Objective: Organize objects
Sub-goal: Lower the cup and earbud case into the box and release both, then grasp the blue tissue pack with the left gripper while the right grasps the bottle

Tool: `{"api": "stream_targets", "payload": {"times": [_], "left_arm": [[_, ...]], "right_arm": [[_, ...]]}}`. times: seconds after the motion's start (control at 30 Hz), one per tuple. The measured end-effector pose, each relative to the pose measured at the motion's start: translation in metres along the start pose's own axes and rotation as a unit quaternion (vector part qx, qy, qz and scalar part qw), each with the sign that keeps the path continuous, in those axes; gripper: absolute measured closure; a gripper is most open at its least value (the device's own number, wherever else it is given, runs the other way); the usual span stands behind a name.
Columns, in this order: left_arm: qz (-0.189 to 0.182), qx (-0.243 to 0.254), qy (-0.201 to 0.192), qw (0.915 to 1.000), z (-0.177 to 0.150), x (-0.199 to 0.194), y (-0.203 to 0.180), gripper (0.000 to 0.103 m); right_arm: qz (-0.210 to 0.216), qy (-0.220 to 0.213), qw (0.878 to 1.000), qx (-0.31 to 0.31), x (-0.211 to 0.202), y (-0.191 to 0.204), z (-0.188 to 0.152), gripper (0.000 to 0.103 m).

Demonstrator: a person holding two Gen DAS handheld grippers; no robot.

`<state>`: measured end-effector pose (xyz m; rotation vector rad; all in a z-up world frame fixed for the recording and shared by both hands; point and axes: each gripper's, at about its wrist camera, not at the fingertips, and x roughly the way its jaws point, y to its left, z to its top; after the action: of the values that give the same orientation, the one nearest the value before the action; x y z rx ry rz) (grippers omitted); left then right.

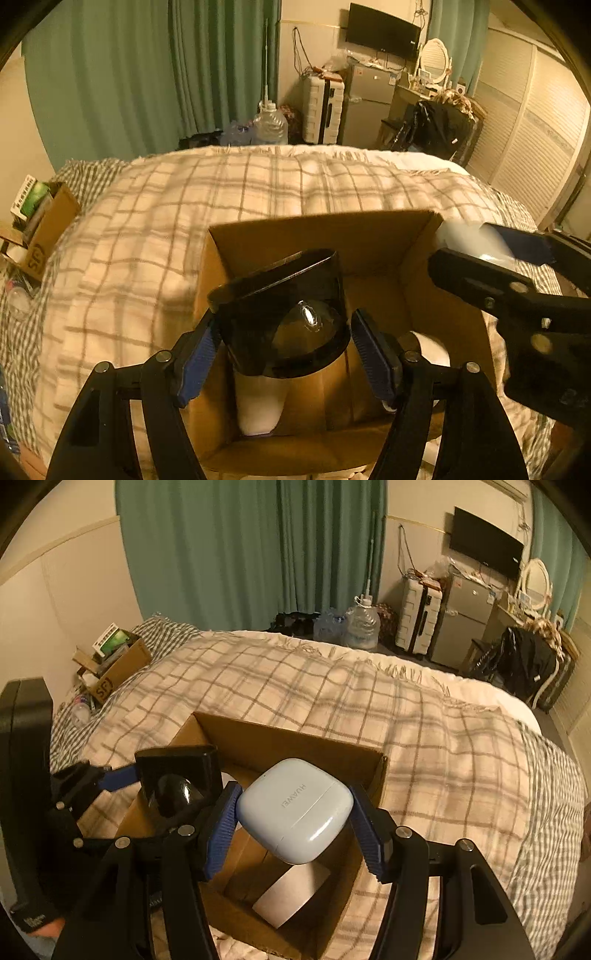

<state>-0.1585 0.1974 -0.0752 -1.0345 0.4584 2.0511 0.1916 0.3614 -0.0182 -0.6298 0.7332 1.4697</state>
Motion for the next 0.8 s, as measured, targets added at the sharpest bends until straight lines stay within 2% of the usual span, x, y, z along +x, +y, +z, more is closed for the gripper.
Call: {"api": "stream_targets", "payload": {"times": [0.03, 0.1, 0.27, 0.43, 0.57, 0.8], "left_arm": [[0.001, -0.001, 0.0, 1.0, -0.002, -0.001, 0.0, 0.017], [0.008, -0.003, -0.004, 1.0, -0.005, -0.007, 0.002, 0.009], [0.011, -0.037, -0.012, 0.9992, -0.019, -0.038, 0.01, 0.009], [0.021, -0.056, -0.028, 0.9978, -0.042, -0.088, 0.016, 0.009], [0.033, -0.057, -0.041, 0.997, -0.065, -0.131, 0.014, 0.009], [0.037, -0.066, -0.051, 0.9958, -0.1, -0.164, 0.01, 0.009]], "right_arm": [[-0.003, -0.001, 1.0, 0.0, -0.002, 0.0, -0.001, 0.026], [-0.007, -0.012, 1.0, -0.004, -0.012, -0.001, -0.004, 0.025], [-0.009, -0.024, 1.0, 0.001, -0.048, -0.003, -0.007, 0.025], [-0.011, -0.04, 0.999, -0.008, -0.1, 0.005, -0.022, 0.025], [-0.014, -0.048, 0.999, -0.016, -0.144, 0.012, -0.047, 0.025], [-0.025, -0.046, 0.998, -0.025, -0.185, 0.018, -0.097, 0.025]]}}
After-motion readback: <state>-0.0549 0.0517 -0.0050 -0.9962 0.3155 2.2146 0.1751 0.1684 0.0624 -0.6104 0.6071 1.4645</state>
